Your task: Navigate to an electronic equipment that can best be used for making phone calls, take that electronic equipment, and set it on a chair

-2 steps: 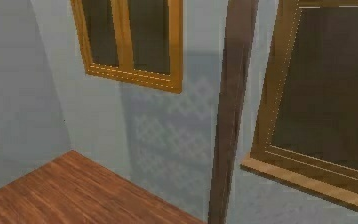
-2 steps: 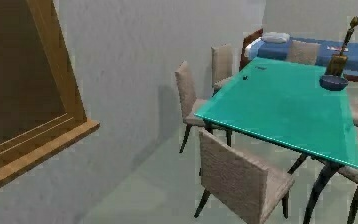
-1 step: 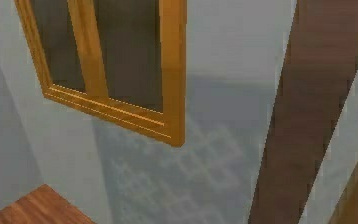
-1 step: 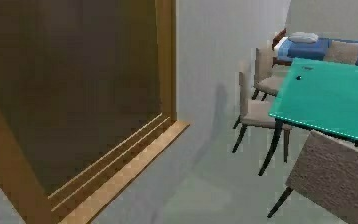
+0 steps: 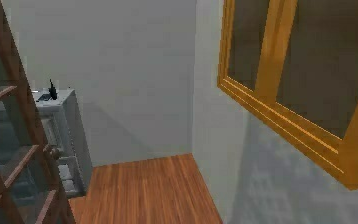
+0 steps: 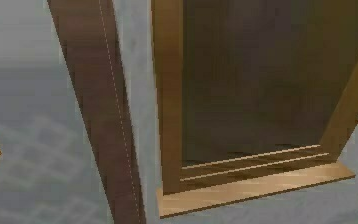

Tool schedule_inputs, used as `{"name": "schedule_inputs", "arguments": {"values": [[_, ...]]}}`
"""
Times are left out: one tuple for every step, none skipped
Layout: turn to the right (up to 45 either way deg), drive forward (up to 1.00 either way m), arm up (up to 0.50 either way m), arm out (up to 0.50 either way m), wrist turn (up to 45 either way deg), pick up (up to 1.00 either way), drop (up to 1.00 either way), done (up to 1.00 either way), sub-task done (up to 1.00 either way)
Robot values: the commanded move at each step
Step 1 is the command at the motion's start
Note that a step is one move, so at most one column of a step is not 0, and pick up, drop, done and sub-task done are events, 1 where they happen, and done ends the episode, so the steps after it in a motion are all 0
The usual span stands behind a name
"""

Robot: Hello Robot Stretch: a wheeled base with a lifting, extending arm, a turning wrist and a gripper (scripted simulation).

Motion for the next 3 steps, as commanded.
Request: {"name": "schedule_inputs", "arguments": {"values": [[-9.0,0.0,0.0,0.0,0.0,0.0,0.0,0.0,0.0],[0.0,1.0,0.0,0.0,0.0,0.0,0.0,0.0,0.0],[-6.0,0.0,0.0,0.0,0.0,0.0,0.0,0.0,0.0]]}}
